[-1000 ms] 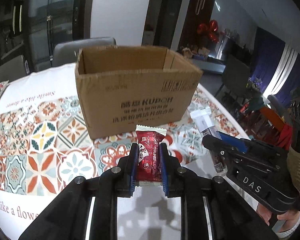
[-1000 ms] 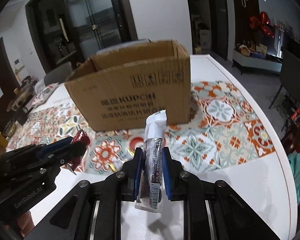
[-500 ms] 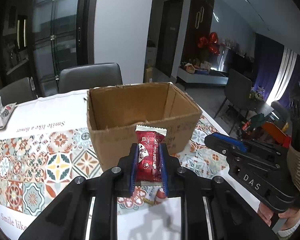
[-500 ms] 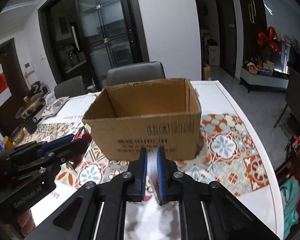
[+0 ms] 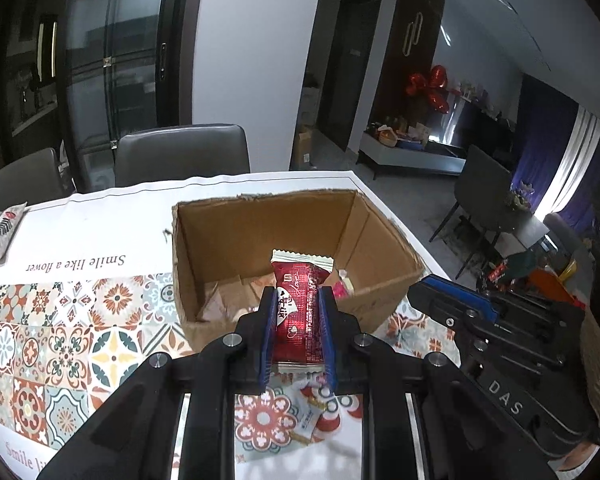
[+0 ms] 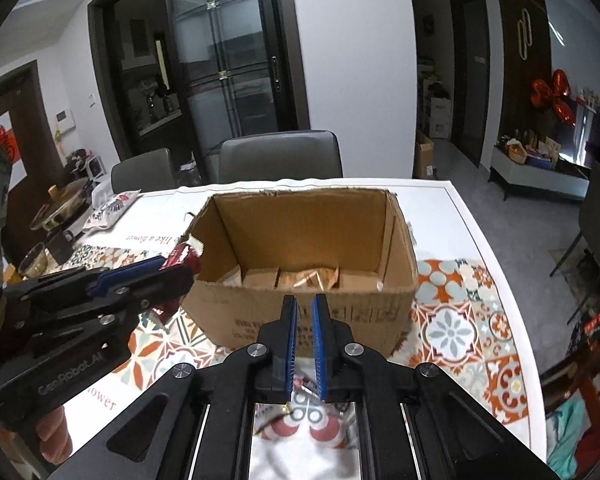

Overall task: Organize snacks
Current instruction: 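Carry both snacks over the box and open both tools to release them, then move both open tools back toward the last snacks, then grasp the white stick packet with the right tool while the left tool grasps the gold-ended candy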

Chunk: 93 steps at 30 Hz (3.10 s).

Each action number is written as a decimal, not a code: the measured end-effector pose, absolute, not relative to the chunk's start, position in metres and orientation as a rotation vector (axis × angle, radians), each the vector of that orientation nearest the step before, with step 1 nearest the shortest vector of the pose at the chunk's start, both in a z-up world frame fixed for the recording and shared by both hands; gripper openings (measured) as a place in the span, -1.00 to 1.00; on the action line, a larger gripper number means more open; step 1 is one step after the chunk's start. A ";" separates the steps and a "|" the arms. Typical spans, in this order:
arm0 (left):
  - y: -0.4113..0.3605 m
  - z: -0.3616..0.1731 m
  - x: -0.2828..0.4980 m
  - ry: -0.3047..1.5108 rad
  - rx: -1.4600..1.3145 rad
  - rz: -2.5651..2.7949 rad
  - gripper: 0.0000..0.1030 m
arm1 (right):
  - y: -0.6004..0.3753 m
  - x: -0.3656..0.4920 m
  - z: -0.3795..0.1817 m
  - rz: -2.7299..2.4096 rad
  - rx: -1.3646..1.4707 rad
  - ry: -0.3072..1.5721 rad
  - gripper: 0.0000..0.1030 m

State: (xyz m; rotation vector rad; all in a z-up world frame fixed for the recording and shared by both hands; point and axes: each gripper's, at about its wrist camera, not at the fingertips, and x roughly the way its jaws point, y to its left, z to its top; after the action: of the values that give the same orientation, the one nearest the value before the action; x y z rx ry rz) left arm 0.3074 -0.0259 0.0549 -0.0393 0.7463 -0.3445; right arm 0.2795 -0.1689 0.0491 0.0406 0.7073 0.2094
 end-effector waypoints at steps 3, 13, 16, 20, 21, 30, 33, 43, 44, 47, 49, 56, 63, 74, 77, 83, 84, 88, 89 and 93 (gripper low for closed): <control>-0.029 0.058 0.322 0.751 -0.024 -0.331 -0.59 | -0.168 0.287 0.055 0.213 0.033 0.700 -0.82; -0.041 0.071 0.360 0.737 0.003 -0.254 -0.03 | -0.170 0.318 0.064 0.216 0.005 0.698 -0.82; -0.039 0.073 0.350 0.722 0.019 -0.254 0.00 | -0.174 0.320 0.064 0.227 0.014 0.694 -0.81; -0.034 0.071 0.332 0.699 0.027 -0.251 0.00 | -0.177 0.316 0.059 0.244 0.013 0.701 -0.70; -0.034 0.068 0.327 0.700 0.041 -0.242 0.00 | -0.179 0.314 0.058 0.251 0.014 0.701 -0.55; -0.037 0.043 0.283 0.695 0.059 -0.211 0.07 | -0.178 0.282 0.038 0.350 -0.023 0.696 -0.29; -0.039 0.029 0.273 0.705 0.056 -0.219 0.07 | -0.178 0.274 0.032 0.373 -0.047 0.691 -0.21; -0.050 -0.033 0.266 0.812 0.050 -0.275 0.06 | -0.175 0.270 -0.013 0.404 -0.137 0.781 -0.21; -0.051 -0.040 0.266 0.826 0.043 -0.280 0.06 | -0.174 0.270 -0.018 0.412 -0.142 0.792 -0.21; -0.054 -0.058 0.269 0.859 0.035 -0.287 0.06 | -0.170 0.271 -0.034 0.431 -0.167 0.816 -0.21; -0.055 -0.071 0.269 0.880 0.025 -0.293 0.06 | -0.169 0.274 -0.047 0.444 -0.174 0.832 -0.21; -0.061 -0.103 0.270 0.934 0.049 -0.298 0.05 | -0.170 0.280 -0.083 0.457 -0.197 0.876 -0.21; -0.070 -0.119 0.273 0.953 0.078 -0.308 0.03 | -0.177 0.280 -0.102 0.462 -0.211 0.895 -0.21; -0.085 -0.137 0.275 0.960 0.105 -0.289 -0.63 | -0.177 0.291 -0.103 0.486 -0.226 0.898 -0.21; -0.079 -0.135 0.277 0.975 0.060 -0.292 -0.63 | -0.171 0.297 -0.106 0.494 -0.240 0.906 -0.21; -0.058 -0.128 0.280 0.978 -0.012 -0.273 -0.64 | -0.160 0.309 -0.112 0.512 -0.281 0.935 -0.21; -0.056 -0.127 0.280 0.978 -0.014 -0.270 -0.64 | -0.159 0.310 -0.112 0.513 -0.282 0.936 -0.21; -0.047 -0.125 0.284 0.982 -0.048 -0.261 -0.64 | -0.154 0.313 -0.118 0.517 -0.287 0.956 -0.21; -0.046 -0.124 0.284 0.982 -0.050 -0.256 -0.64 | -0.152 0.314 -0.119 0.515 -0.288 0.959 -0.21; -0.042 -0.122 0.281 0.982 -0.068 -0.247 -0.64 | -0.152 0.316 -0.123 0.506 -0.270 0.979 -0.28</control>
State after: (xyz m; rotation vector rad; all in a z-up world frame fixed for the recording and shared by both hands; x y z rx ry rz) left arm 0.2809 -0.0424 -0.1222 -0.0677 0.9815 -0.2467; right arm 0.3155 -0.1519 -0.1232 -0.2703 0.9795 0.5059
